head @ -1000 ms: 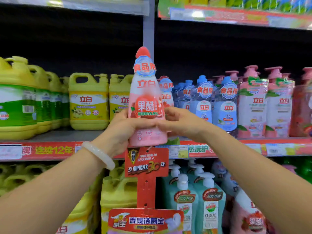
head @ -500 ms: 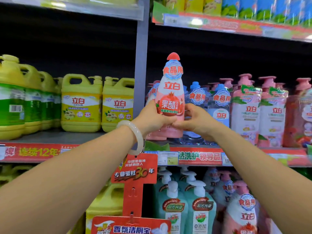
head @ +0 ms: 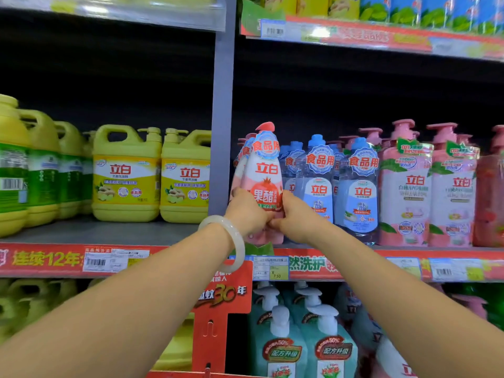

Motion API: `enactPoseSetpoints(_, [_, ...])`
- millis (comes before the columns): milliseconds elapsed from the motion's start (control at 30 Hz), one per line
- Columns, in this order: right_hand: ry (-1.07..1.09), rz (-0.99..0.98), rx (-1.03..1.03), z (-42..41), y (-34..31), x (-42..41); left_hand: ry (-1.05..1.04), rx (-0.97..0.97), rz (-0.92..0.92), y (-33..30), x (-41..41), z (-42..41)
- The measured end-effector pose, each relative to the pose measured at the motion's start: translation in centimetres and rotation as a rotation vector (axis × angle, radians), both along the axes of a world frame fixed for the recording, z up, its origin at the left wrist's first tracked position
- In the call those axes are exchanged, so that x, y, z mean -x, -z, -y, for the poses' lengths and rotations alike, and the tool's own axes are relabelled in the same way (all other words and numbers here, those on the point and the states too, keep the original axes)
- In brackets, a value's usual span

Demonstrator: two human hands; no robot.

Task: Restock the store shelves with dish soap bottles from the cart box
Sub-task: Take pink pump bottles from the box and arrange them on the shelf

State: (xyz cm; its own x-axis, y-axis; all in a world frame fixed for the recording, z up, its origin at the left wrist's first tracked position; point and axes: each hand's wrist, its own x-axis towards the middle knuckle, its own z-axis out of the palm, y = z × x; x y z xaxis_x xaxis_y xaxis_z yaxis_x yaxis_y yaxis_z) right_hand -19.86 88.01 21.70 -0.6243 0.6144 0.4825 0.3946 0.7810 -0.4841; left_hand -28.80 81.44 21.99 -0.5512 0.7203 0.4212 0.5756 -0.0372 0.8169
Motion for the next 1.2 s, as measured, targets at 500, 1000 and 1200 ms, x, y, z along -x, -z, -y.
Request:
enactPoseSetpoints(500, [0.089, 0.005, -0.045, 0.3, 0.5, 0.5, -0.342, 0.347, -0.791, -1.1, -0.8, 1.7])
enactPoseSetpoints(1000, [0.13, -0.052, -0.03, 1.8, 0.6, 0.4, -0.437, 0.295, -0.821, -0.4, -1.0, 3.0])
enactPoseSetpoints(1200, [0.183, -0.026, -0.067, 2.0, 1.6, 0.2, -0.419, 0.286, -0.822, 0.3, -1.1, 3.9])
